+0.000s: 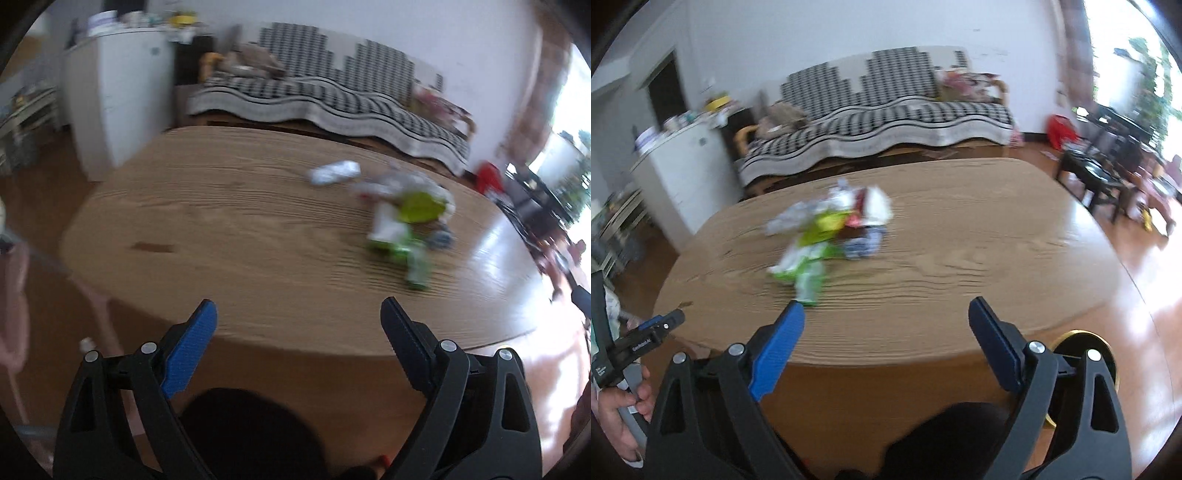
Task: Collect trash
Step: 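Move both open tools back over the trash pile on the table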
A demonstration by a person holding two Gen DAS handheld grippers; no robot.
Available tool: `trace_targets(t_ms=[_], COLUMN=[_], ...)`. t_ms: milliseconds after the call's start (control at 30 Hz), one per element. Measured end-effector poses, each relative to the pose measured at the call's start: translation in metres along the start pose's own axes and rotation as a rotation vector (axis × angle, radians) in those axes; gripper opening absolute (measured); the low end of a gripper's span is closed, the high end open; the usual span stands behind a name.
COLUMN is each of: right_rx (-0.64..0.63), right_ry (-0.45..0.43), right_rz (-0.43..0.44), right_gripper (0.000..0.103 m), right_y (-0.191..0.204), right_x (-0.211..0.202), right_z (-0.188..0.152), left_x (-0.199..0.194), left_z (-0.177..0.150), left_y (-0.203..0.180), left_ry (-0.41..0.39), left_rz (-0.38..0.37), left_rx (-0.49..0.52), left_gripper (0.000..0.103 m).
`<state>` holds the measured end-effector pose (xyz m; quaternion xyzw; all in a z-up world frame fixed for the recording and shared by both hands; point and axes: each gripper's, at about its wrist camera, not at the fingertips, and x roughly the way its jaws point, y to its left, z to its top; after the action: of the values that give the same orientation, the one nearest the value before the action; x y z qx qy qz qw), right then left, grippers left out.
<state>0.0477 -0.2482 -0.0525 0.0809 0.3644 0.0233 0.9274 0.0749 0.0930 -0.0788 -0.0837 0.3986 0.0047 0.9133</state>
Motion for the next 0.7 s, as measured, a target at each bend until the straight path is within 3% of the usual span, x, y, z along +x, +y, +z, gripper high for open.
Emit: trace_targets(t_ms=[100, 233, 500, 700], right_rx=[-0.043, -0.075, -0.082, -0.100], right_ry=[0.019, 0.034, 0.085, 0.136], right_rz=[0.022, 0.035, 0.043, 0.064], right_gripper=[0.087, 0.087, 0.087, 0.087], right_y=[0.036, 0.061, 0.059, 0.058], right_x=[0.016, 0.027, 0.067, 0.128], right_z=[0.001, -0.006, -0.007, -0.016], left_x=[-0.006, 0.000, 0.041, 0.095], left_z=[0.001, -0.004, -0.007, 0.025], left_y=[0.021, 0.038, 0.000, -0.047], left_ry=[-0.012, 0.008, 0.062, 0.118], left_rz=[0.038, 0.027, -0.025, -0.129], left_rx=[-0.008, -0.007, 0.080, 0.133], left_gripper=[0.088, 0.088, 0.088, 0.088])
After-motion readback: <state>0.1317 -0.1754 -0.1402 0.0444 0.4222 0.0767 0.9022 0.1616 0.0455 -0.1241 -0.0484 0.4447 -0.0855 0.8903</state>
